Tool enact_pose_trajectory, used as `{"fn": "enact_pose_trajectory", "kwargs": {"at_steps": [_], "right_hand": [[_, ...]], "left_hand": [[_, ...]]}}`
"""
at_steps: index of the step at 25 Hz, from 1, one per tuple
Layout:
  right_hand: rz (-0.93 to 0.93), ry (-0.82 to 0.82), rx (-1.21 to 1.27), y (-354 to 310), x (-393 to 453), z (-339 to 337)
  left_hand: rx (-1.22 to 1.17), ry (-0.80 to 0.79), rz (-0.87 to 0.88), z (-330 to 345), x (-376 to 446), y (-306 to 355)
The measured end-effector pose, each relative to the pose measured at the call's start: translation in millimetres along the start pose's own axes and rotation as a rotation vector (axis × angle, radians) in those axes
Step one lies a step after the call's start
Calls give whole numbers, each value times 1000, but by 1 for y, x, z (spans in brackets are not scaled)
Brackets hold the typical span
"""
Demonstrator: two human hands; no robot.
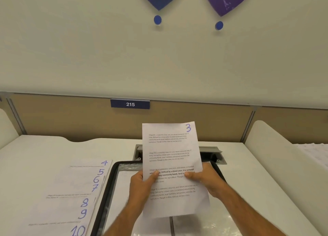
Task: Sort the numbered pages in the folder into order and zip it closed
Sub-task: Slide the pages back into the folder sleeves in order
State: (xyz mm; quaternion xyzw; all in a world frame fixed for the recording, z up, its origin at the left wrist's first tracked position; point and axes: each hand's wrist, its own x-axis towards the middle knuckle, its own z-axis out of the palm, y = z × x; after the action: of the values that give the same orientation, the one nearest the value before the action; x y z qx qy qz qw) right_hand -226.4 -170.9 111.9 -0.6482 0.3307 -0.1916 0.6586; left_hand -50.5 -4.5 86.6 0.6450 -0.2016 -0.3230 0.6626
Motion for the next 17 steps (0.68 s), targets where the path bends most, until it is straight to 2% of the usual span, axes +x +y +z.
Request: {"fn": "enact_pose_trajectory", "kwargs": {"at_steps": [5, 9, 12, 17], "right_hand": [[54, 135, 35, 6, 12, -34], [66, 209, 123, 11, 24, -68], [54, 282, 165, 11, 35, -91], [-22, 408, 316, 17, 58, -129]], "left_hand": [[101, 37, 5, 19, 30, -12], [371, 100, 66, 37, 60, -26], [617, 55, 152, 51, 81, -40], [830, -26, 280, 79, 110, -61]]}}
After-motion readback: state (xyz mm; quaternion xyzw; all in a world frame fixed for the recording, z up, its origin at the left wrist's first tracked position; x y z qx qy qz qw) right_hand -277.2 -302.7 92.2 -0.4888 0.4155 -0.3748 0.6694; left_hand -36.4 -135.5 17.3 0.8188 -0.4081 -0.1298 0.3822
